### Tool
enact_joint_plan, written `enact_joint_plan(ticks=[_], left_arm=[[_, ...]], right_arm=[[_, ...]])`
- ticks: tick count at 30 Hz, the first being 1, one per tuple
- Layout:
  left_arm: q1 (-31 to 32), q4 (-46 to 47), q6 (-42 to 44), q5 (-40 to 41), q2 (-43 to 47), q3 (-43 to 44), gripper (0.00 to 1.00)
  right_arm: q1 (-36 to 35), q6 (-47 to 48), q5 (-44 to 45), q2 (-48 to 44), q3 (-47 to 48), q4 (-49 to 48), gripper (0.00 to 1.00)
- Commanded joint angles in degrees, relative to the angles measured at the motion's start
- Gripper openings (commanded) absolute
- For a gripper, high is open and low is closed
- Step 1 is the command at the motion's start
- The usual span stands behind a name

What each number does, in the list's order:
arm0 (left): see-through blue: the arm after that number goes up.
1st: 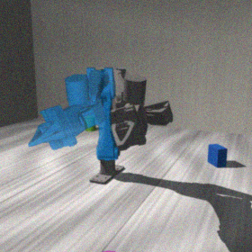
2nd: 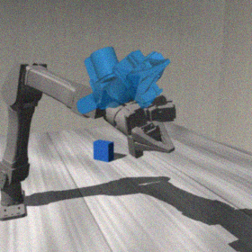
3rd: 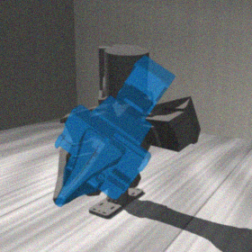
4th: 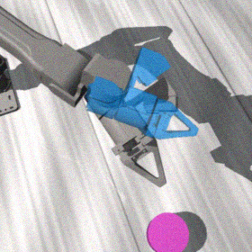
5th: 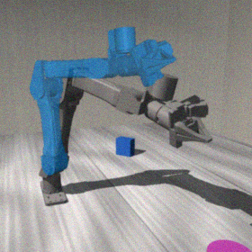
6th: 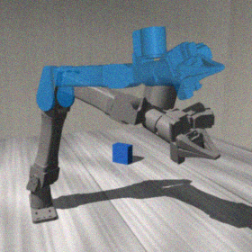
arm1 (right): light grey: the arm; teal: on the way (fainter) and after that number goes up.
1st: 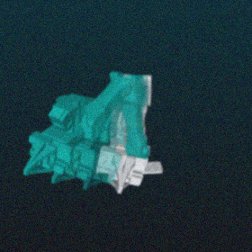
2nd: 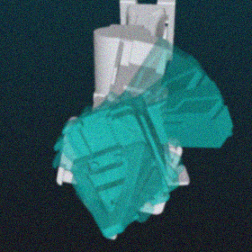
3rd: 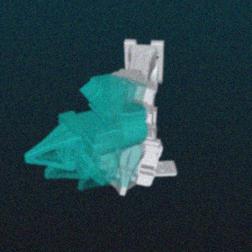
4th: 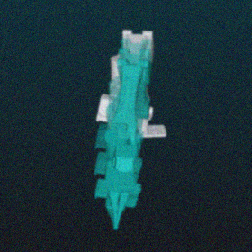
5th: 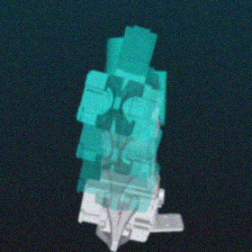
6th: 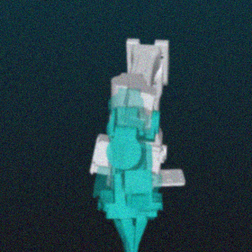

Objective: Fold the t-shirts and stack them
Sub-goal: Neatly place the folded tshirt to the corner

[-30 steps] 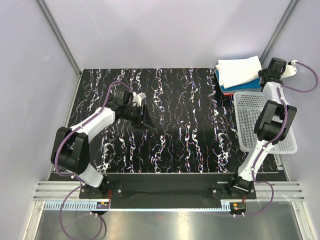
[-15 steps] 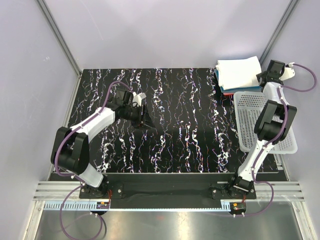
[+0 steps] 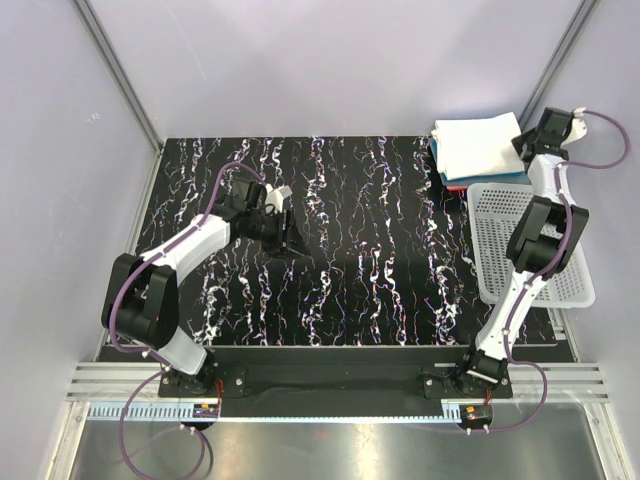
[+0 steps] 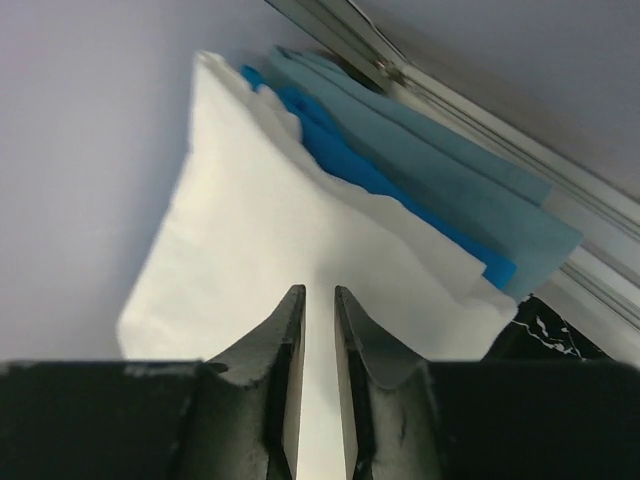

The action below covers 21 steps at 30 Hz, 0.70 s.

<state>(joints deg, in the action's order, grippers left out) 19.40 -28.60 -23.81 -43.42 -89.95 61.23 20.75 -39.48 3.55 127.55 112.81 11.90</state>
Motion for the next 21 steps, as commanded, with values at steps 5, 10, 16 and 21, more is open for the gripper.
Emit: enact_joint_plan(ticks=[5, 10, 16, 21], left_arm=[[-0.24, 0.65, 0.61, 0.00, 0.13, 0.64, 0.50], [-0.24, 0.47, 0.70, 0.35, 0.22, 0.64, 0.50], [-0.24, 0.30, 0.35, 2.20, 0.04, 2.66, 0.50], [-0.24, 4.24, -2.20, 1.49, 3.28, 5.03, 0.50]], right_arm=[[0.52, 3.35, 2.51, 5.78, 0.82, 2.42, 0.22], [0.60, 6.87, 4.79, 5.35, 6.52, 2.87, 0.22], [0.69, 12.06, 4.11, -0.61, 13.39, 5.50, 0.31], [0.69, 10.40, -5.28, -10.52, 14.03, 18.65, 0.45]])
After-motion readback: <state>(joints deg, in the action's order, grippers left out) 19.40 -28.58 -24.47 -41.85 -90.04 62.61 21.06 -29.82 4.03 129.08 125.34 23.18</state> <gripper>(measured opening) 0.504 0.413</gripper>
